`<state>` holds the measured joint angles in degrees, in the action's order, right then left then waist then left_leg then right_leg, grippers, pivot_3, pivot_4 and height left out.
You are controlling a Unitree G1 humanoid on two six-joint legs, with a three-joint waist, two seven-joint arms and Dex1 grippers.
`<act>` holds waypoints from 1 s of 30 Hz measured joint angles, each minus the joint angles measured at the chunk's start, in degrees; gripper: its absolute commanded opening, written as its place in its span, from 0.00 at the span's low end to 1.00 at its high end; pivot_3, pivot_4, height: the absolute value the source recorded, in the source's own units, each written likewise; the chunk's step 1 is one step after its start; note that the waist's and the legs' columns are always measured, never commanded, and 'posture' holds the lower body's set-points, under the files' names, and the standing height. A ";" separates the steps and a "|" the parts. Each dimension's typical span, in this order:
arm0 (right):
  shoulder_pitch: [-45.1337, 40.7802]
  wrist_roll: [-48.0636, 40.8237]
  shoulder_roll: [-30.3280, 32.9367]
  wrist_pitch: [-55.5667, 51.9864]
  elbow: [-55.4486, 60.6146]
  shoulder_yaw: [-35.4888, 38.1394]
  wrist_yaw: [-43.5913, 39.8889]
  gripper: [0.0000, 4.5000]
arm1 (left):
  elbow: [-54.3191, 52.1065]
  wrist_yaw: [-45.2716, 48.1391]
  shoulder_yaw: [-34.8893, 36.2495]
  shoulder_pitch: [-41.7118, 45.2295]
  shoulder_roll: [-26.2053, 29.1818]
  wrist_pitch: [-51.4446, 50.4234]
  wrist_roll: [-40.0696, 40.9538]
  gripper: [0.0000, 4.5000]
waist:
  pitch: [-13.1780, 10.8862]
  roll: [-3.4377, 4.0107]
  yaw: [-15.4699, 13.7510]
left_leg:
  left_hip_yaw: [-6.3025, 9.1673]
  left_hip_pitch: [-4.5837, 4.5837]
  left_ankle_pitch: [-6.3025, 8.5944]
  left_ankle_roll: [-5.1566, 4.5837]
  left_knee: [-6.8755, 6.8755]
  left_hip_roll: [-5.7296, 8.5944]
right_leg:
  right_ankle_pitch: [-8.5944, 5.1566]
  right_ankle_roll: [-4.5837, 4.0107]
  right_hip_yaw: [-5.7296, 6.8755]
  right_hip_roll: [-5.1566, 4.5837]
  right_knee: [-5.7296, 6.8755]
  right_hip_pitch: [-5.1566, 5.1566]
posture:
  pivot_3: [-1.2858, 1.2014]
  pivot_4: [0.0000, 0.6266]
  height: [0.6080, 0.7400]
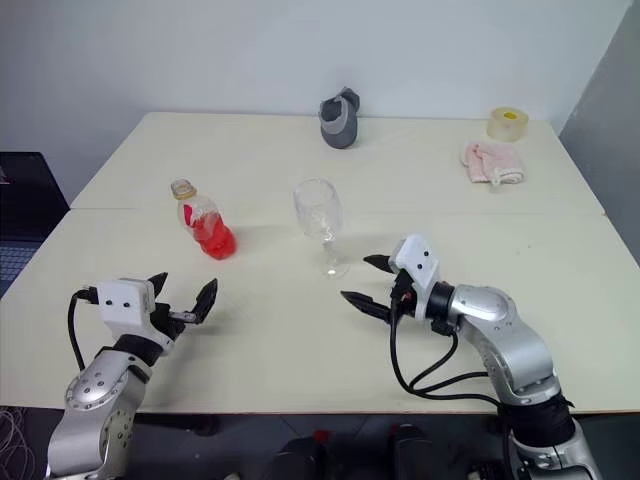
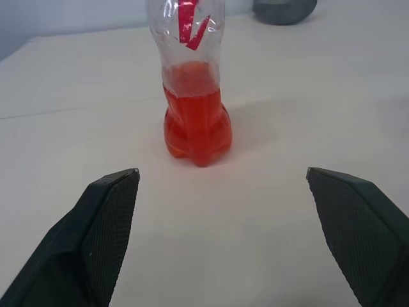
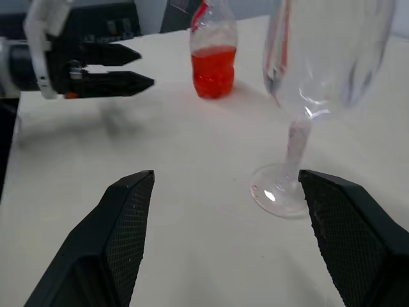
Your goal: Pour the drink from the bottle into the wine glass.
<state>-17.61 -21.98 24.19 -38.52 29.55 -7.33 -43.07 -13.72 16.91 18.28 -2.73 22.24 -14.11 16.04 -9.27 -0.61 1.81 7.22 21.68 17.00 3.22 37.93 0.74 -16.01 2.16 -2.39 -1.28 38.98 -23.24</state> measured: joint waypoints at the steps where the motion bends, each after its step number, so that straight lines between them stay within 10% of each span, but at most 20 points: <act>1: 0.15 -1.23 -0.17 -1.17 1.59 0.07 0.72 0.86 | 1.03 0.03 -0.03 1.38 0.11 0.08 -0.15 1.00 | 0.00 0.00 0.00 | 0.00 0.00 0.00 0.00 0.01 0.02 | 0.00 0.00 -0.01 0.00 0.00 0.00 | 0.52 0.24 1.00; 30: -2.62 -8.36 1.38 -5.90 4.57 1.76 8.17 0.86 | 31.53 3.05 -2.16 24.35 1.71 10.47 -3.60 1.00 | 0.03 -0.07 0.00 | 0.03 0.02 -0.05 0.08 0.02 0.04 | 0.00 0.00 0.04 -0.01 0.00 -0.01 | 0.52 0.24 1.00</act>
<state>-20.24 -30.34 25.58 -44.42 34.12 -5.57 -34.90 17.81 19.96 16.11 21.62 23.95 -3.63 12.44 -9.24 -0.68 1.81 7.25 21.70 16.96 3.29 37.95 0.78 -16.01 2.16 -2.35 -1.28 38.97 -23.24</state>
